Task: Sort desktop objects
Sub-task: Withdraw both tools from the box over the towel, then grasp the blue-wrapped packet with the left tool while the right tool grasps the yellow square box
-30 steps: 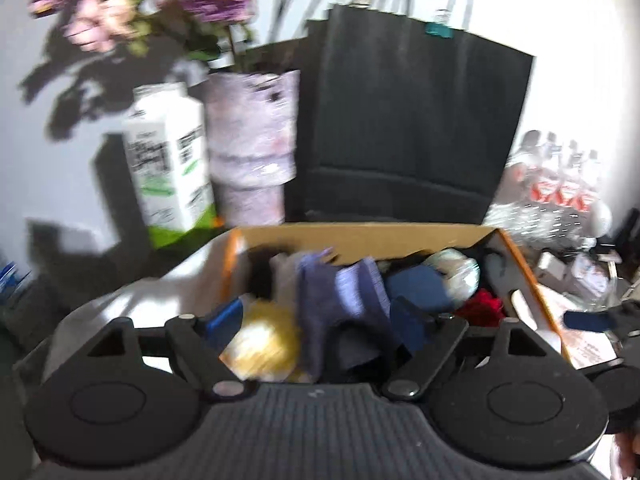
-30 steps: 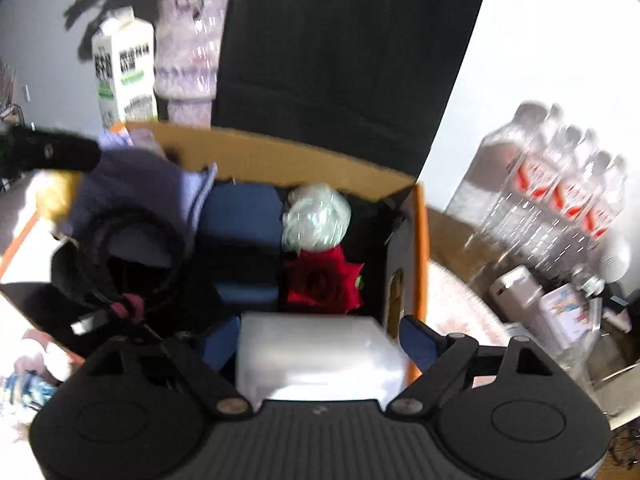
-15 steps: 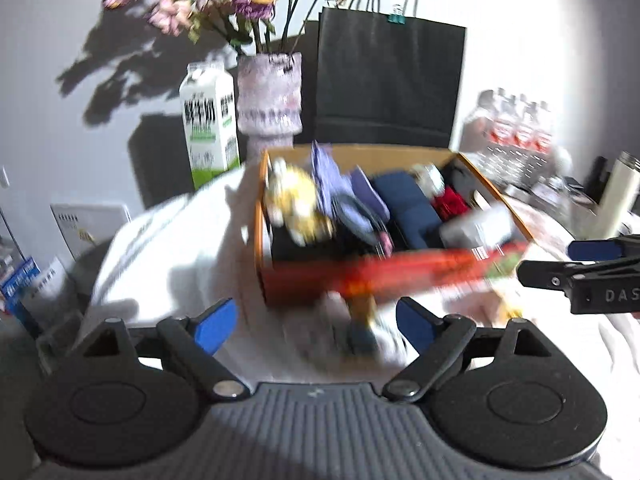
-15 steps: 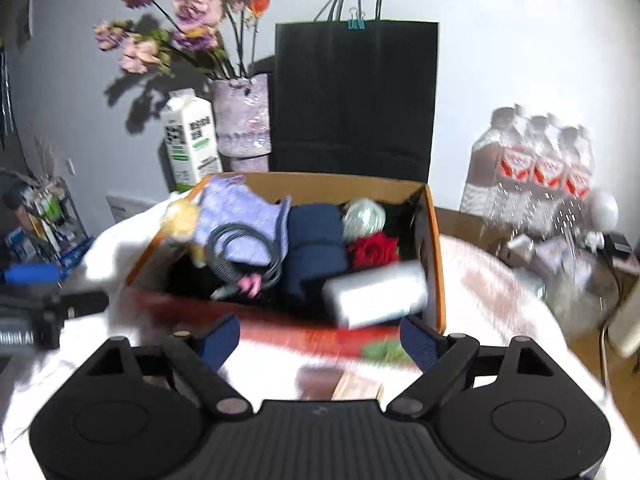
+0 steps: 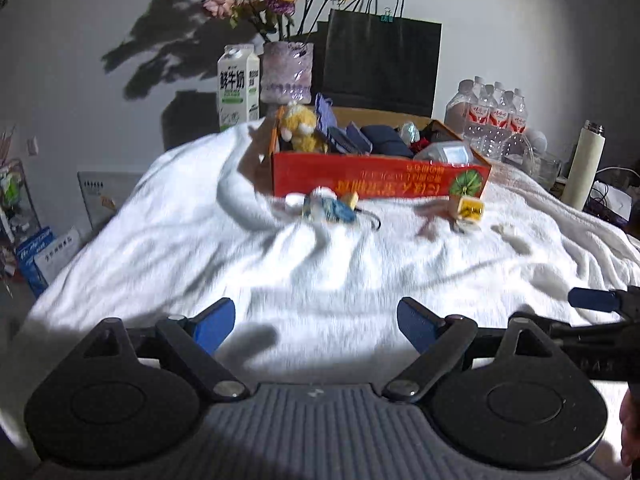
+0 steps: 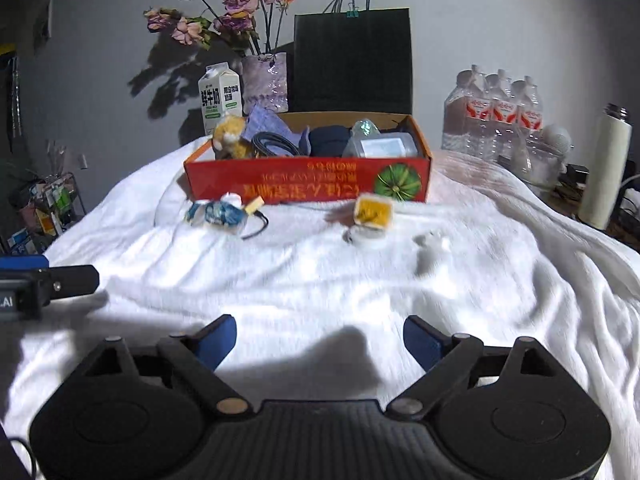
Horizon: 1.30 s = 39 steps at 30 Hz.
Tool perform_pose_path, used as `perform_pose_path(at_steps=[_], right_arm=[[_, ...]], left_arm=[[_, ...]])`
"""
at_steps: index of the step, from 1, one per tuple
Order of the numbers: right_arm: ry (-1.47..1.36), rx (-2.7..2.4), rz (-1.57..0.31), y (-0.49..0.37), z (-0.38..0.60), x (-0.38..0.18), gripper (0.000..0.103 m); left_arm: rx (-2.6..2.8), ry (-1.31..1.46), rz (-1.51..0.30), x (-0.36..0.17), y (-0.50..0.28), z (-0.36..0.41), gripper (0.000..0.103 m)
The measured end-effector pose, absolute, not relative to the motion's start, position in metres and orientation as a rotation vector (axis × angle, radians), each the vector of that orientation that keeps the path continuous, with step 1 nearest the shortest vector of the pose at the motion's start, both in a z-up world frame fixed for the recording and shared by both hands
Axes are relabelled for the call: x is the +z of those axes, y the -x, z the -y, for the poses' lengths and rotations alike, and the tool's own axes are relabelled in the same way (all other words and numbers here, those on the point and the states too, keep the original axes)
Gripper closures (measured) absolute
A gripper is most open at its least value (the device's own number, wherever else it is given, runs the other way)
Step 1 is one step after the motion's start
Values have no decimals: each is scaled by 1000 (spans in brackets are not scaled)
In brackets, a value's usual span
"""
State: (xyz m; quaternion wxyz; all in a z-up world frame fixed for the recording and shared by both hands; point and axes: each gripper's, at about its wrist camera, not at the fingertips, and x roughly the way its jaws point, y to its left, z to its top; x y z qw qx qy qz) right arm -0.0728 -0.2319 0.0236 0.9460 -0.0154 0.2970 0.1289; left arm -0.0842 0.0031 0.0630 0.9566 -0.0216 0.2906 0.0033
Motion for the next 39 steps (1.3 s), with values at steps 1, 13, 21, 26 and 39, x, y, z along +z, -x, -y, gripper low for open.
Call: perform_pose_path(at_steps=[1, 13, 21, 26, 39], right_arm=[[42, 265, -602, 80, 232, 20, 11], [85, 252, -581, 107, 242, 15, 11], [122, 222, -546, 62, 249, 30, 12], [137, 204, -518, 14, 246, 38, 13], [-19, 126, -653, -129, 232, 3, 48]], left_arm=[[13, 43, -597, 60, 87, -3, 13], [14, 25, -626, 50, 91, 1, 13], [3, 4, -570, 64, 24, -2, 27], [-23, 24, -576, 64, -47, -12, 30], [-26, 112, -693, 30, -117, -15, 91]])
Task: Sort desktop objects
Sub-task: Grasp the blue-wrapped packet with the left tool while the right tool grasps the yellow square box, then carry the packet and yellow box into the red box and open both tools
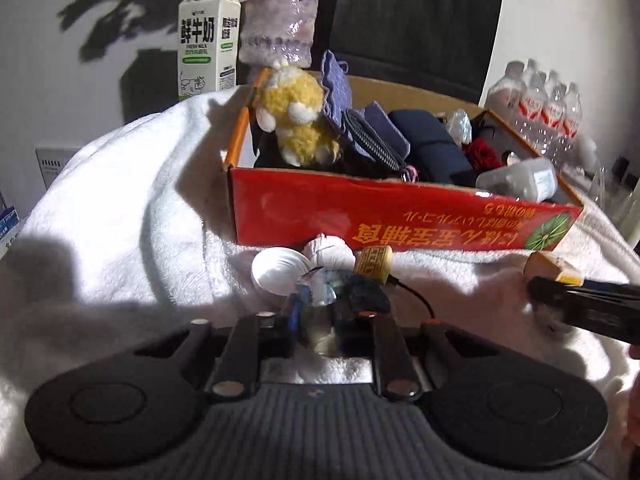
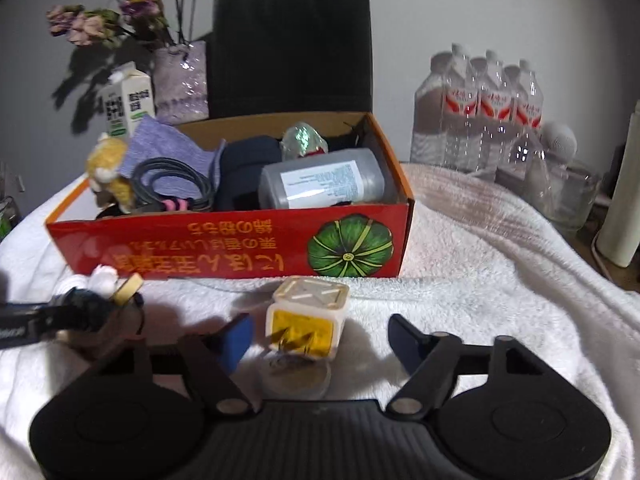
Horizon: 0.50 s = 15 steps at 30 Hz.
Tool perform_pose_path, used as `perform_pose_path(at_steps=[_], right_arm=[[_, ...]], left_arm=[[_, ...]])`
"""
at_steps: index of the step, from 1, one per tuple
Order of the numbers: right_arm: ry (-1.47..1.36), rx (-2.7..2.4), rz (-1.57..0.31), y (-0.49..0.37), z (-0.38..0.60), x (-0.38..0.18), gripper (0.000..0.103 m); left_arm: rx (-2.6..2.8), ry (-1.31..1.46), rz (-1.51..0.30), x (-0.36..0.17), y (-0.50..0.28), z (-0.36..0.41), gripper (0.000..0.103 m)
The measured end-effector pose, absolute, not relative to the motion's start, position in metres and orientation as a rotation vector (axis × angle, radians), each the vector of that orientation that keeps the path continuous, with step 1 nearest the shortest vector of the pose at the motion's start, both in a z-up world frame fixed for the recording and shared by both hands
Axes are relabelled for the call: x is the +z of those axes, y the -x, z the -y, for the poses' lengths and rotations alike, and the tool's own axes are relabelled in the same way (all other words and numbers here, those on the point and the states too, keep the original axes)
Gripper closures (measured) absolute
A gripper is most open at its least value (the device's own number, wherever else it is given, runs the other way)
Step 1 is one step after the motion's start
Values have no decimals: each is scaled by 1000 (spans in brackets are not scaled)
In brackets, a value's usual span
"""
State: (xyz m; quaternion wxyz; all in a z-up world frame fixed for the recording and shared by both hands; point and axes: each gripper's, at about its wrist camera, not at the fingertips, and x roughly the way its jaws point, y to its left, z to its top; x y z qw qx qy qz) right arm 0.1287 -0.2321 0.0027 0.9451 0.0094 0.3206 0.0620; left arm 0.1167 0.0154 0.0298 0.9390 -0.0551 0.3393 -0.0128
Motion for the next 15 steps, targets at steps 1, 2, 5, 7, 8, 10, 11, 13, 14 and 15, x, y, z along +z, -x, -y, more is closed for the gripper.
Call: perform_pose_path(at_steps=[1, 2, 5, 7, 8, 10, 11, 13, 14, 15], right_arm=[[-37, 135, -670, -133, 232, 1, 61], [-54, 147, -682, -136, 232, -1, 64], [-56, 153, -680, -135, 230, -1, 65], [-72, 160, -671, -127, 231, 4, 65], [-72, 165, -655, -119, 231, 9, 65], [-60, 173, -609, -100, 232, 21, 65], [-60, 181, -587, -88, 232, 28, 65], [-75, 210, -550, -60, 234, 40, 65], [-80, 230, -539, -45, 235, 44, 65], [-85, 249, -533, -30, 235, 48, 65]], left_arm=[[-27, 118, -685, 33, -113, -16, 91], [-26, 127, -674, 37, -109, -16, 93], [-22, 162, -646, 52, -90, -19, 94], [-29, 202, -616, 65, -71, -21, 94], [-32, 216, -600, 71, -59, -21, 94], [-38, 241, -588, 79, -35, -19, 94], [-51, 248, -585, 82, -21, -17, 94], [-56, 256, -588, 83, 3, -14, 94], [-63, 260, -590, 83, 14, -13, 94], [-67, 262, -599, 82, 24, -11, 94]])
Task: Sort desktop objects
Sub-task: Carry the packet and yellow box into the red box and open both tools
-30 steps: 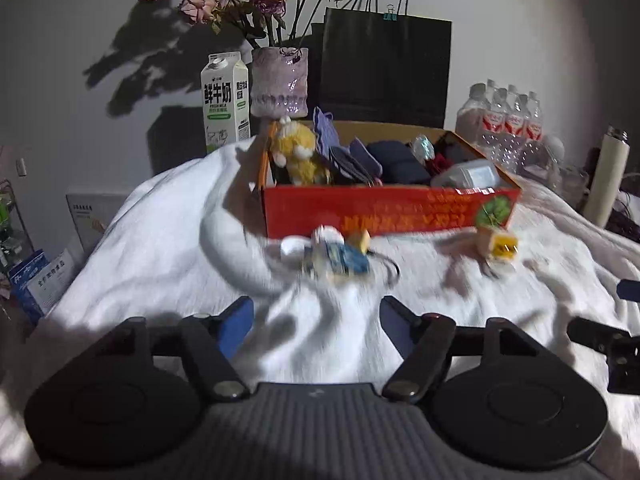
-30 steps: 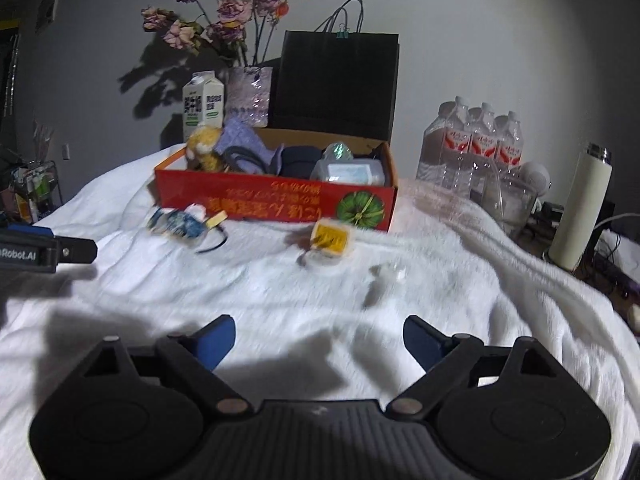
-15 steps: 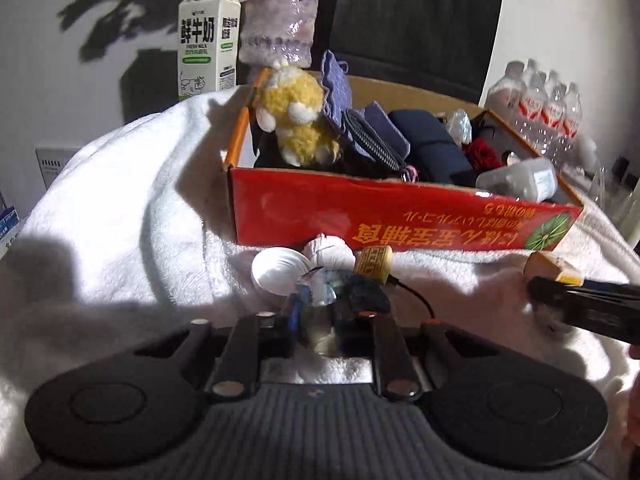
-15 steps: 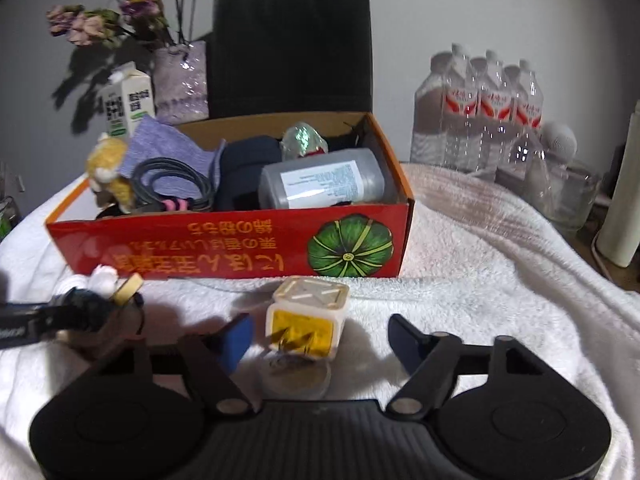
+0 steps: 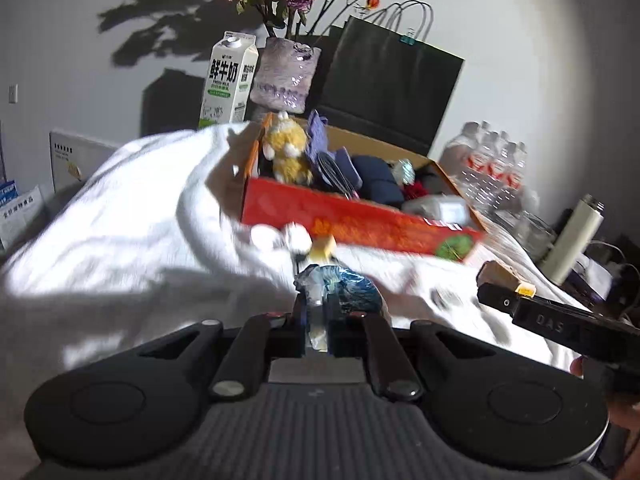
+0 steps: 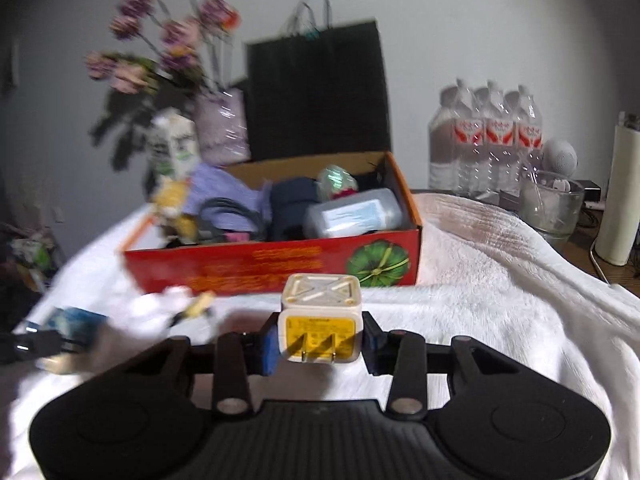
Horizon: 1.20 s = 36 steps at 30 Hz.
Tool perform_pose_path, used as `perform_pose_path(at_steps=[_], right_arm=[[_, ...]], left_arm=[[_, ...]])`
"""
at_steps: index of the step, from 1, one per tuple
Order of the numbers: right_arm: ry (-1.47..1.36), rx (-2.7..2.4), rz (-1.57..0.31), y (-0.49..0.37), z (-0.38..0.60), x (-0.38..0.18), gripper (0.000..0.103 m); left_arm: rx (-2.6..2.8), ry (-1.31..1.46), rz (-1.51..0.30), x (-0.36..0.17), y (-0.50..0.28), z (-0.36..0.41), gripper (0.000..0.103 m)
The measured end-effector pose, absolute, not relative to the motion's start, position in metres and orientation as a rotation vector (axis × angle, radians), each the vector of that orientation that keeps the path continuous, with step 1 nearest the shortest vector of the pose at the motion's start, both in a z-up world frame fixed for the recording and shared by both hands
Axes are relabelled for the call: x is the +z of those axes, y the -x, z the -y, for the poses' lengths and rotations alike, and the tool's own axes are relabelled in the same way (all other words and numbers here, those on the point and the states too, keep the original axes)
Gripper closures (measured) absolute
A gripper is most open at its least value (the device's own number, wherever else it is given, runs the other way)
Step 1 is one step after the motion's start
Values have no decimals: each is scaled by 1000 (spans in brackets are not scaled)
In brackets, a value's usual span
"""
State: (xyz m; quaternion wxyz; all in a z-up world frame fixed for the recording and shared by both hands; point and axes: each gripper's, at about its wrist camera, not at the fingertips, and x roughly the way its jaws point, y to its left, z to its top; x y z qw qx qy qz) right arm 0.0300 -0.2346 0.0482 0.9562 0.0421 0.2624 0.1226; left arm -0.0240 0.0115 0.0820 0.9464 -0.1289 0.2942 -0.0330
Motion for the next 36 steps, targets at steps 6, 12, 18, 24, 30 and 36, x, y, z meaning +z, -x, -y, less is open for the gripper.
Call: perform_pose_path(at_steps=[6, 12, 18, 24, 30, 36], right_arm=[[-67, 359, -527, 59, 230, 50, 65], [-57, 368, -543, 113, 235, 44, 65], [-31, 358, -540, 127, 233, 44, 65], [2, 366, -512, 101, 229, 64, 65], [76, 412, -443, 15, 218, 123, 65], [120, 435, -591, -121, 186, 143, 65]], left_arm=[[-75, 242, -636, 76, 76, -9, 94], [-78, 228, -637, 75, 106, -8, 94], [-73, 225, -614, 79, 107, -11, 94], [-112, 210, -525, 115, 54, -23, 94], [-136, 167, -520, 158, -67, -39, 94], [-41, 28, -663, 133, -180, -34, 94]])
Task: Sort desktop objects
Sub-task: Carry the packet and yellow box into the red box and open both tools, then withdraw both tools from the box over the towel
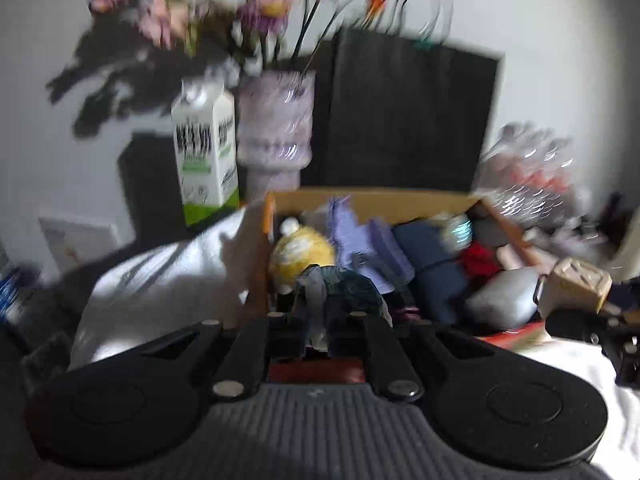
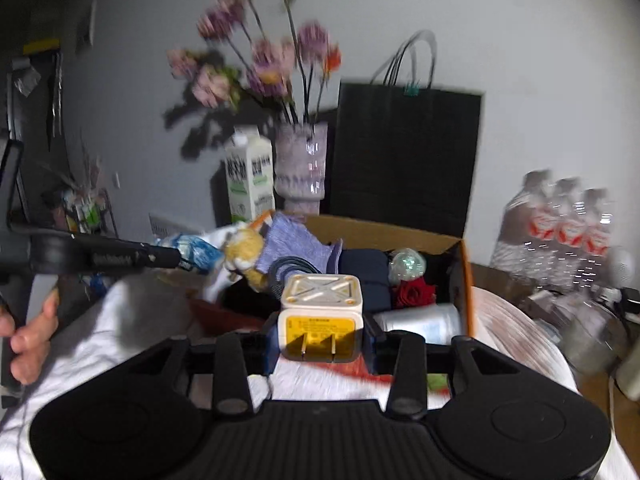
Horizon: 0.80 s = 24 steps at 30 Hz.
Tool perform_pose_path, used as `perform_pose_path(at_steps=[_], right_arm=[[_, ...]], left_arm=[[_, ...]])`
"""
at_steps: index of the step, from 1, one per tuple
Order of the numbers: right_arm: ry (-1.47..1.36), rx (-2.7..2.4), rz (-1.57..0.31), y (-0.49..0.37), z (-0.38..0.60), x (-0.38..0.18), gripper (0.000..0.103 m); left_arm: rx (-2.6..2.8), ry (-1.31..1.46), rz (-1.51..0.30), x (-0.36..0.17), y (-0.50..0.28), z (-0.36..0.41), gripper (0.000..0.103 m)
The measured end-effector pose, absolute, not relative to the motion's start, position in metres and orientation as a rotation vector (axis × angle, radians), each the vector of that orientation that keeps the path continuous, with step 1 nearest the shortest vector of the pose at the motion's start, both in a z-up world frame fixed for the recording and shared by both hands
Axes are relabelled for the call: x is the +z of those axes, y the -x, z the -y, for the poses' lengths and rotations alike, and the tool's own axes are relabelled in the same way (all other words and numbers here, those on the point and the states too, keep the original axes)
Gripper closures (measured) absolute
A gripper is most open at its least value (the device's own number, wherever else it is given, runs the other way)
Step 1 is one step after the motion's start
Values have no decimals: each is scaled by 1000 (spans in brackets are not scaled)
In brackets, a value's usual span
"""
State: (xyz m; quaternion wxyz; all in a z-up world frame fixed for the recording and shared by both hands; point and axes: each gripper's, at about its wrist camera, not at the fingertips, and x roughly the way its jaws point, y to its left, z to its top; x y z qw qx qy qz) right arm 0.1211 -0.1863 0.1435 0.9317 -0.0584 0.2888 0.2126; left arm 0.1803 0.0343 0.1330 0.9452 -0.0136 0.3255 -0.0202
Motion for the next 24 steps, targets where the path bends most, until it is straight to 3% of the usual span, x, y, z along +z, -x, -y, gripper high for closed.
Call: perform_pose_path(at_steps=[7, 10, 12, 15, 17, 24], right_arm=[[162, 377, -863, -241, 144, 94, 65], [191, 374, -899, -254, 128, 71, 64], [186, 376, -906, -257, 123, 63, 63], [163, 377, -893, -256, 126, 64, 51], [144, 379, -852, -251, 133, 73, 36], [120, 235, -643, -181, 169, 98, 24]], left_arm=[[-49, -57, -784, 95, -234, -22, 89], [-50, -19, -750, 97, -233, -30, 67], [-35, -4, -725, 102, -232, -34, 46], [-52, 15, -721, 108, -226, -41, 39], [-43, 34, -716, 112, -219, -44, 27], [-33, 115, -677, 114, -147, -47, 19]])
